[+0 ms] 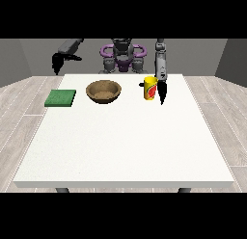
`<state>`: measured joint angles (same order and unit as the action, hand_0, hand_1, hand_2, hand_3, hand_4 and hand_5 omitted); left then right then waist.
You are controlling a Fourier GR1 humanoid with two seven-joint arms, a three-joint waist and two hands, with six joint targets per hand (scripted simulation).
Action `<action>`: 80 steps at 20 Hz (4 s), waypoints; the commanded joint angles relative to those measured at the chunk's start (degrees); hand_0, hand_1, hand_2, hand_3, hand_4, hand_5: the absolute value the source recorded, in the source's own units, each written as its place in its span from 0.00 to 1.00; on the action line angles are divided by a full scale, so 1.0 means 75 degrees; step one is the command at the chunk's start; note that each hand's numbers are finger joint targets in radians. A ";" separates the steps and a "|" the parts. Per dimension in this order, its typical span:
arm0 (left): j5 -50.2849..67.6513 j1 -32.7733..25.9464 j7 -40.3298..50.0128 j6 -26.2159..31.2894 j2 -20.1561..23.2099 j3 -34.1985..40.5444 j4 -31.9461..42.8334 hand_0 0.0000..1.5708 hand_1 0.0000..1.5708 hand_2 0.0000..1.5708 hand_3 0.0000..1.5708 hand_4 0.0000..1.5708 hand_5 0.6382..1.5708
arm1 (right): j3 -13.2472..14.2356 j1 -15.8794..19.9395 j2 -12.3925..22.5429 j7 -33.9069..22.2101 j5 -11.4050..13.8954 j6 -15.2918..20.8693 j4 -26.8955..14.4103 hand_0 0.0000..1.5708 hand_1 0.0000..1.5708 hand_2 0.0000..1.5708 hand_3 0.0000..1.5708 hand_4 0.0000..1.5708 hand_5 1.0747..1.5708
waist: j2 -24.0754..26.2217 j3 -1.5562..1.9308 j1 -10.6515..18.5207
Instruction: Pick the cup and pour the ball into the bowl, then pick the bowl and place it on the pad
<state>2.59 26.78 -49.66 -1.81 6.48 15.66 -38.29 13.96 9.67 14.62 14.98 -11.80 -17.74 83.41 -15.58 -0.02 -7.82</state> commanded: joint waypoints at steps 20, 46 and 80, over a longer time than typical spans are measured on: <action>-0.3014 0.0562 0.2238 -0.2931 0.1886 -0.1377 0.0166 0.91 0.91 1.00 1.00 1.00 0.73 | 0.0453 -0.0192 0.0627 -0.0805 -0.0248 -0.0371 -0.1183 0.00 0.00 0.00 0.00 0.00 1.00 | 0.2034 0.0037 0.0187; -0.9318 0.3487 0.9071 -0.3142 0.0341 -0.5549 0.0398 0.98 0.98 1.00 1.00 0.95 0.75 | 0.0789 0.0018 0.1123 0.0188 -0.0214 -0.1265 -0.3271 0.00 0.00 0.00 0.00 0.00 1.00 | 0.2762 0.0025 0.0106; -0.7105 0.2193 0.9028 -0.3608 -0.0848 -0.3173 -0.1499 0.36 0.36 0.00 0.00 0.57 0.93 | 0.0692 0.0108 0.0417 -0.0076 -0.0194 -0.0506 -0.3337 0.00 0.00 0.00 0.00 0.23 0.99 | 0.2168 -0.0180 0.1129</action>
<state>-64.04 48.29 20.20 -22.47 1.99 -16.85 -44.24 19.96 9.85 19.73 14.42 -13.53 -22.91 57.52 3.69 -0.89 -0.21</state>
